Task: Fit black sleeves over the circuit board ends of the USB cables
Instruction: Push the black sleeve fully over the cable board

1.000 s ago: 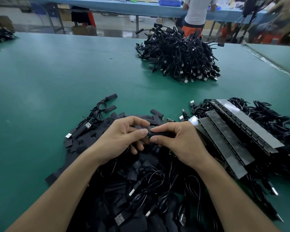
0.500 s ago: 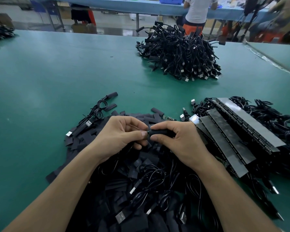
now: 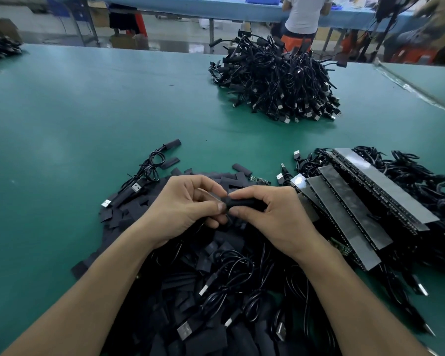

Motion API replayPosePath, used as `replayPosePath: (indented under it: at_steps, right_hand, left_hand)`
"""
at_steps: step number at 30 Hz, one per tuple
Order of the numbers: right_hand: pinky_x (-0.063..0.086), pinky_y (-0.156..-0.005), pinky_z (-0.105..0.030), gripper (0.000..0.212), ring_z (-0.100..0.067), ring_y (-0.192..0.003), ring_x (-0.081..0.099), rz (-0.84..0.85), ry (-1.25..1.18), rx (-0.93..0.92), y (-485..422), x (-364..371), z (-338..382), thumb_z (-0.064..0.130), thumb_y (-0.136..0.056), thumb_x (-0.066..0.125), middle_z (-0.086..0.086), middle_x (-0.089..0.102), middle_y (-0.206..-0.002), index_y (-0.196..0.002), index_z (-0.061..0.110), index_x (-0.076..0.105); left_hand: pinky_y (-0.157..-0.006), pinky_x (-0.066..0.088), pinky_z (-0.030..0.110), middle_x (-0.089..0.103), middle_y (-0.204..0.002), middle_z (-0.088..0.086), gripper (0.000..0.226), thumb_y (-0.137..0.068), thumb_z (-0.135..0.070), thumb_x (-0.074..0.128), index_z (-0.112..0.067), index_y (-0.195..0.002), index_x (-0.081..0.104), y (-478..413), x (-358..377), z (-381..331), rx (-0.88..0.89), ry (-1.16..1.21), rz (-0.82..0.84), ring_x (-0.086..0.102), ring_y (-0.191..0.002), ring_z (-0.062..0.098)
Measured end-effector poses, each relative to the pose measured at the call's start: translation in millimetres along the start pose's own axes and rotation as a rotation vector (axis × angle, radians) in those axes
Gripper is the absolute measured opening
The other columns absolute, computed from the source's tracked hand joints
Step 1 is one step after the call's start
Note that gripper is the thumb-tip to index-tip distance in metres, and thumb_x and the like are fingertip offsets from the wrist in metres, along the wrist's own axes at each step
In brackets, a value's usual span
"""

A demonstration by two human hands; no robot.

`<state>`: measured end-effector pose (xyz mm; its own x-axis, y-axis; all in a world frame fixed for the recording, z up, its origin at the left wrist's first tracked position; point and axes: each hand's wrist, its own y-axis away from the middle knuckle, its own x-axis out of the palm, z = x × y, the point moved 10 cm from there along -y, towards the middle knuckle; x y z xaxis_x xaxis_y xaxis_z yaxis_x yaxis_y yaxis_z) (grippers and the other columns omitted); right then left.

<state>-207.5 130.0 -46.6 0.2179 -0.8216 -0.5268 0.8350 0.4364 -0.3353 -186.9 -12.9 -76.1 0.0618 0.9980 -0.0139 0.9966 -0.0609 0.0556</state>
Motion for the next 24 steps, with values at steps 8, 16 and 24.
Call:
replayPosePath:
  at_steps: [8,16,24]
  right_hand:
    - [0.056,-0.07,-0.019,0.024,-0.001,-0.07,0.068,-0.299,-0.058,0.09,4.0,-30.0,-6.8,0.02,-0.072,0.088,0.014,0.072,-0.076,-0.091,0.026,0.075]
    - [0.056,-0.075,-0.021,0.031,-0.004,-0.075,0.071,-0.17,-0.182,0.139,2.6,-13.7,-14.2,0.015,-0.074,0.086,0.013,0.075,-0.08,-0.096,0.032,0.074]
    - [0.052,-0.057,-0.019,0.015,-0.013,-0.059,0.069,-0.217,-0.426,0.207,1.5,-19.6,-15.8,0.004,-0.083,0.076,-0.004,0.072,-0.067,-0.083,0.013,0.064]
  left_hand:
    - [-0.054,0.056,0.022,0.072,-0.072,0.02,0.013,-0.086,0.008,0.068,-0.003,-0.088,0.062,0.0,-4.7,1.6,-0.033,0.101,-0.054,0.073,-0.063,0.023]
    - [-0.056,0.057,0.022,0.071,-0.072,0.02,0.012,-0.086,0.007,0.068,-0.002,-0.087,0.06,1.3,-5.0,1.8,-0.047,0.121,-0.069,0.073,-0.064,0.024]
    - [-0.058,0.057,0.024,0.072,-0.071,0.013,0.021,-0.077,-0.008,0.078,-0.006,-0.091,0.062,2.3,-1.4,-12.1,0.02,0.095,-0.028,0.074,-0.069,0.024]
